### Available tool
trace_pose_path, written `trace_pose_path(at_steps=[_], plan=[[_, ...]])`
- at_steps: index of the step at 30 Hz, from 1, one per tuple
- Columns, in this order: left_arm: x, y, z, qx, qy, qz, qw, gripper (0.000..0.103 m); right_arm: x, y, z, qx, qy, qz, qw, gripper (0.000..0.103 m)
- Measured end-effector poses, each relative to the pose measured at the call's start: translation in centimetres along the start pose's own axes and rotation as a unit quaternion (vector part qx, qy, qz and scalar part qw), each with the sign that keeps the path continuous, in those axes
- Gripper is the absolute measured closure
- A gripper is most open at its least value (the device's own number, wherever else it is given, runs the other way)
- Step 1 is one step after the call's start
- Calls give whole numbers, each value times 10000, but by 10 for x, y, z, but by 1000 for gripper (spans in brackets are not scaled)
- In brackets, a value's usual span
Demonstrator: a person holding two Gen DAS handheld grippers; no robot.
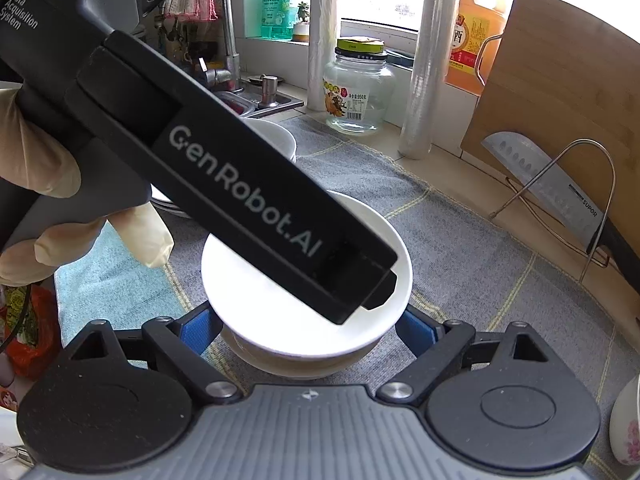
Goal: Organize plates and bowls
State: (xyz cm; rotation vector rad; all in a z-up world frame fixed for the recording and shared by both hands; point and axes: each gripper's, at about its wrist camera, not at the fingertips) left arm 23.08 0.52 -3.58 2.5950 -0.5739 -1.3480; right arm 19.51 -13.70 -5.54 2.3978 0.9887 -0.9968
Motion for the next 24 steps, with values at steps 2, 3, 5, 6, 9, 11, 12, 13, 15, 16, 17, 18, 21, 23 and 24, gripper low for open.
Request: trace_pose_path(at_steps=[2, 3, 5, 6, 9, 11, 12, 13, 15, 16, 17, 18, 21, 23, 24], plan=[[0, 0, 1, 10, -3, 1, 10000, 10, 1, 0, 0, 0, -20, -6, 10000, 8], [1, -1, 1, 6, -10, 1, 10000, 10, 2, 0, -1, -2, -26, -13, 10000, 8], [1, -2, 2, 13, -15, 4, 10000, 10, 3, -1, -1, -3, -40, -31, 10000, 8], [1, -2, 2, 16, -14, 7, 10000, 10, 3, -1, 0, 0, -36, -35, 10000, 8], [2, -4, 3, 27, 5, 13, 10000, 10, 3, -1, 1, 14, -30, -66, 10000, 8], [3, -4, 4, 46, 18, 8, 10000, 10, 3, -1, 1, 2, -26, -75, 10000, 8], [3, -4, 5, 54, 21, 4, 10000, 10, 3, -1, 0, -7, -26, -76, 10000, 8], [3, -4, 5, 59, 24, 4, 10000, 10, 3, -1, 0, -17, -26, -75, 10000, 8], [3, -4, 6, 47, 24, 2, 10000, 10, 4, -2, 1, -32, -26, -74, 10000, 8], [3, -4, 6, 40, 23, 8, 10000, 10, 4, -2, 1, -30, -26, -83, 10000, 8], [4, -5, 7, 44, 25, 20, 10000, 10, 4, -2, 1, -27, -23, -91, 10000, 8], [4, -5, 7, 40, 29, 25, 10000, 10, 4, -2, 1, -19, -23, -93, 10000, 8], [5, -6, 7, 25, 38, 34, 10000, 10, 4, -2, 1, -9, -20, -99, 9999, 8], [5, -7, 8, 9, 51, 45, 10000, 10, 4, -1, 1, 7, -16, -104, 9999, 8], [5, -7, 8, 5, 55, 48, 10000, 10, 4, -2, 2, 17, -13, -106, 9999, 8]])
Point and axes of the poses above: each gripper's, at about its wrist camera, not at the fingertips, and x roughly the way its jaws point, y to its right, z to its underside, and after that the axes turned 5 degrees about -x, right-handed
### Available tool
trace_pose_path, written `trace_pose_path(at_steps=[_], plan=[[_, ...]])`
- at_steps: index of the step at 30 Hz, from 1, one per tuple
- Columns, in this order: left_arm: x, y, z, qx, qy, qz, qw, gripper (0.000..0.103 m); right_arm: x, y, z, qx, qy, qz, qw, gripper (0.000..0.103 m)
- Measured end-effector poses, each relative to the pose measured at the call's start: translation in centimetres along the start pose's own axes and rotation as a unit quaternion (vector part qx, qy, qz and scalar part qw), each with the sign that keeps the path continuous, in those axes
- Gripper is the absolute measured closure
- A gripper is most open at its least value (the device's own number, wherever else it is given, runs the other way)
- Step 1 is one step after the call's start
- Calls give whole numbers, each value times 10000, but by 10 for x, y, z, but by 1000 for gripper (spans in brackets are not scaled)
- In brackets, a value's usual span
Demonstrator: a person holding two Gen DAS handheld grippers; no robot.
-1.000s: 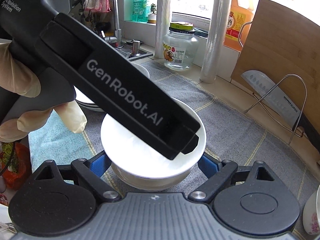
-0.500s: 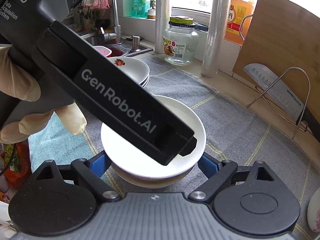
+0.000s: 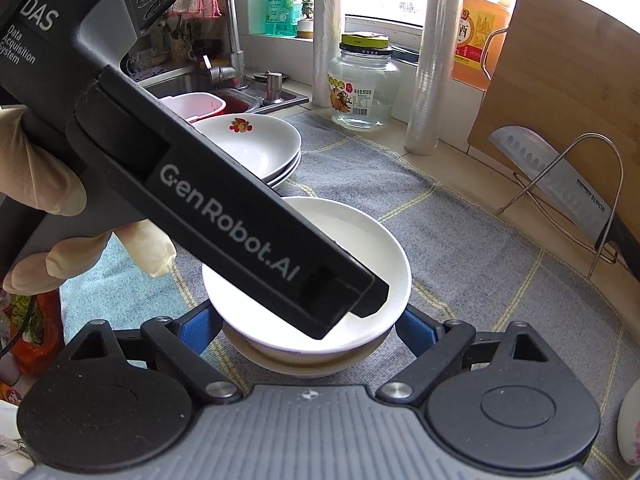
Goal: Organize plates and bowls
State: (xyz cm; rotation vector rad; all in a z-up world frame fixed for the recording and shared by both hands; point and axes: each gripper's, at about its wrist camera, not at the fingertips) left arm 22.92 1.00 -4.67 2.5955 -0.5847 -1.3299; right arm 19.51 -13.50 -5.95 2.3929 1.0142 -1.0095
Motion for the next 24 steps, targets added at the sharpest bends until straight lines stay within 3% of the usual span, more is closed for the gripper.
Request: trace_pose_path(at_steps=[5, 15, 24], plan=[[-5, -2, -1, -4, 135, -20, 9999, 9, -3, -1, 1, -5, 129, 104, 9999, 0], [-29, -3, -4, 54, 551, -246, 9982, 9, -22, 5, -1, 178, 478, 99, 9987, 0], [-43, 5, 4, 136, 766, -376, 9963, 8, -19, 16, 9, 494, 403, 110, 9979, 0]])
Point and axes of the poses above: each gripper's, at about its wrist camera, not at the fingertips, and x roughly the way its jaws point, y to its right, z to its underside, and after that the axes turned 5 degrees about -x, right-handed
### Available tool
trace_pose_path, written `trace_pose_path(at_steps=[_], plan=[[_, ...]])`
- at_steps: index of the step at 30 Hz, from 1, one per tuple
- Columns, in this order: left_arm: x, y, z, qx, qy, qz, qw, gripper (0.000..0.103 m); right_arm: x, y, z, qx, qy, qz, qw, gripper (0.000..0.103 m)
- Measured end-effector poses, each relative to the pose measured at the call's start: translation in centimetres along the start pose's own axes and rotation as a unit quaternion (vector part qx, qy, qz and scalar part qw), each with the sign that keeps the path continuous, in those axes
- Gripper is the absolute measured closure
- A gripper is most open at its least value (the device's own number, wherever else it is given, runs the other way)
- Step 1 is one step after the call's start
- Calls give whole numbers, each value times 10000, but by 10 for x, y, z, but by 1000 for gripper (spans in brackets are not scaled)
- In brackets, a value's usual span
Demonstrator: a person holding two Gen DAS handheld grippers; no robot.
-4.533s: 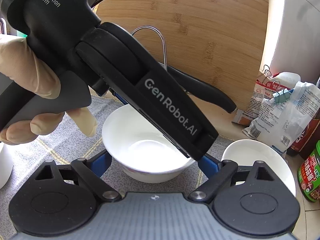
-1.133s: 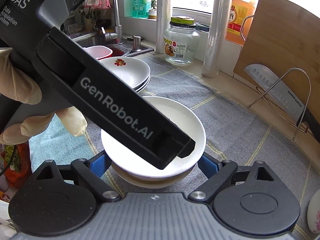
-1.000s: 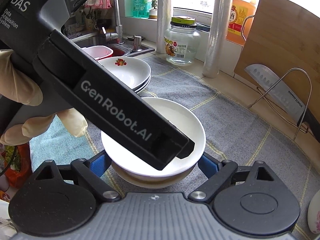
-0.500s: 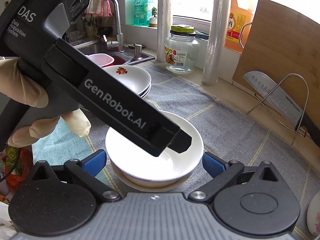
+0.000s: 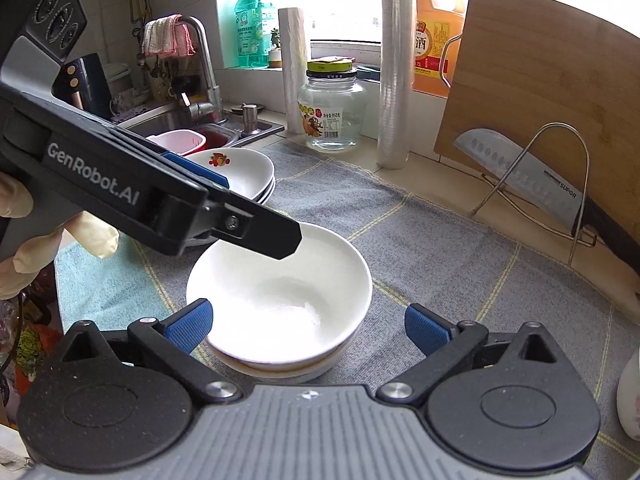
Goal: Organize plates and bowls
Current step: 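Move both tools to the last pink-flowered bowl on the towel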
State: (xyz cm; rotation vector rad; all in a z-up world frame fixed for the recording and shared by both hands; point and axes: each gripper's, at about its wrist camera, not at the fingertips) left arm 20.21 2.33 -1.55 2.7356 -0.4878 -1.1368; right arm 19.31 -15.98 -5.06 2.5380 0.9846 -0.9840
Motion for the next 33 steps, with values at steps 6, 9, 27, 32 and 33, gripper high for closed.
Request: trace_pose_path(at_steps=[6, 9, 27, 32, 33], plan=[[-9, 19, 0, 378, 259, -110, 9989, 5, -12, 0, 3, -42, 27, 124, 9999, 0], [-12, 36, 0, 677, 436, -92, 9967, 4, -24, 6, 11, 2, 21, 380, 9993, 0], [66, 170, 24, 1812, -1, 981, 9785, 1, -116, 124, 117, 1505, -837, 2841, 9432, 0], [108, 197, 38, 2002, -217, 970, 9747, 1, -125, 145, 137, 1708, -1074, 3048, 9308, 0], [115, 202, 40, 2002, -275, 996, 9743, 1, -127, 148, 140, 1720, -1109, 3092, 9287, 0]])
Point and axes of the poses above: each gripper's, at about its wrist camera, not at the fingertips, and x roughly the way its jaws point, y to its right, z to its underside, and after that the axes turned 5 degrees about -x, right-handed
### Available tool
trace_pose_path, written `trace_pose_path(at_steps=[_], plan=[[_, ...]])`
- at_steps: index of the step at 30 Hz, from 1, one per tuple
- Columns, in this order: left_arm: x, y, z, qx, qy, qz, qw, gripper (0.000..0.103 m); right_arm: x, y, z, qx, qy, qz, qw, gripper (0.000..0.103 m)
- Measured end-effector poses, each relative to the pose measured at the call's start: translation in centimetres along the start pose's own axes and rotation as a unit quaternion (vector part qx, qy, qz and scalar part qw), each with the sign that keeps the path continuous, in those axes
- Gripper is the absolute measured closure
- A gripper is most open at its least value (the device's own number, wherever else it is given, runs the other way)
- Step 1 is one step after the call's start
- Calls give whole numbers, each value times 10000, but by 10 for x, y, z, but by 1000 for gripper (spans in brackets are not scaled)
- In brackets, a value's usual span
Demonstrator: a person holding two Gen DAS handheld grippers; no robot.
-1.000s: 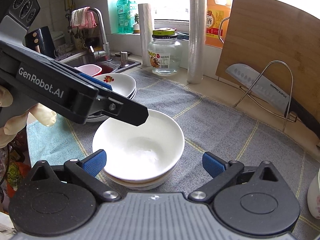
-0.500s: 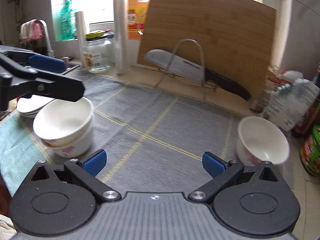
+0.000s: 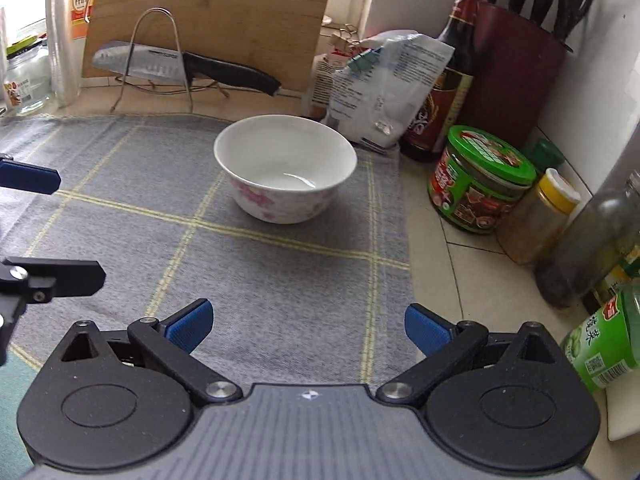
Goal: Organize plates and bowls
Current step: 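Move both tools to the last pink-flowered bowl on the towel, then grip the last bowl's rim with the left tool while the right tool holds it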
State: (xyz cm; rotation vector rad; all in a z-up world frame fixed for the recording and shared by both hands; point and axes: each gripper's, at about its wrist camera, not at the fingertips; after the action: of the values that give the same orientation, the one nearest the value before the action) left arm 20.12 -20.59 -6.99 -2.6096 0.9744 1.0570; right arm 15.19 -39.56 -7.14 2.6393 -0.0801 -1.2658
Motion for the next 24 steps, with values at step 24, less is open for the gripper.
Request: trace_pose_path(at_steps=[24], plan=[[95, 29, -44, 132, -68, -190, 9997, 0, 17, 48, -29, -133, 143, -153, 9997, 0]])
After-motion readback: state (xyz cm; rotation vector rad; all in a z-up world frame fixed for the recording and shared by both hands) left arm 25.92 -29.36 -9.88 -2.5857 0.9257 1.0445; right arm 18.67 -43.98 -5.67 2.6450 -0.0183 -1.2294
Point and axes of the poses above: each gripper's, at about its wrist camera, not at the fingertips, and x roughly the way its jaws point, y to its right, z to its underside, and after that the axes turned 5 degrees about -x, right-handed
